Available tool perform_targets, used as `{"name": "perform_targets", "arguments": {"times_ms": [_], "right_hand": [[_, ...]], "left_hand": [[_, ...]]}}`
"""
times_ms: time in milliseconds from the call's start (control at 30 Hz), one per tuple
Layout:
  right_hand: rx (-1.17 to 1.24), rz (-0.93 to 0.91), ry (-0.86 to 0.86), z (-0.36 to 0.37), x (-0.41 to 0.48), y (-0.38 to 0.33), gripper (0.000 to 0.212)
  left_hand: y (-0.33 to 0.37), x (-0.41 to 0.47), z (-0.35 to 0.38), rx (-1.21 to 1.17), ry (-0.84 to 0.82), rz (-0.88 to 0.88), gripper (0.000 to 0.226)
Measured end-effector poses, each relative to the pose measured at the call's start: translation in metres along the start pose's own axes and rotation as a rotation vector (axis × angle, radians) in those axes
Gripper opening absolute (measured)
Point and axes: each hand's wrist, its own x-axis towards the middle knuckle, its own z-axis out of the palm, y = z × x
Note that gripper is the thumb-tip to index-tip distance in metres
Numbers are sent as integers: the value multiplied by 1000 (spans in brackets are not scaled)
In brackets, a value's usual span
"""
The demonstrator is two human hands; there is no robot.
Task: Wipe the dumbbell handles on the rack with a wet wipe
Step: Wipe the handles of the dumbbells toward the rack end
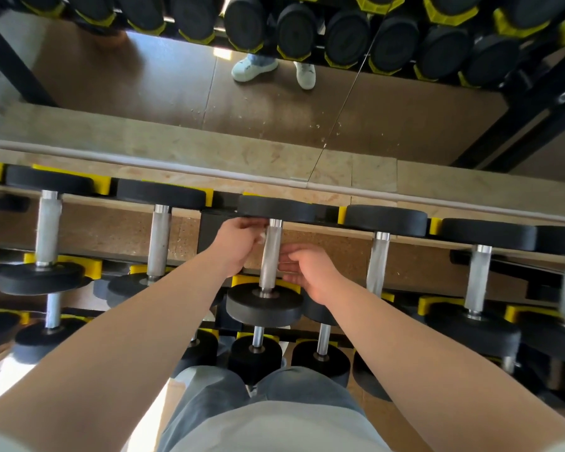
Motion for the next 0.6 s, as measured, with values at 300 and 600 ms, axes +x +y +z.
{"name": "perform_targets", "arguments": {"times_ms": [300,600], "right_hand": [[-104,16,31,-8,-2,15,27],[-152,7,33,-9,-7,11,25]], "left_hand": [[-16,-13,-21,981,-382,-96,31],[-3,9,9,68,-82,-65,39]]}}
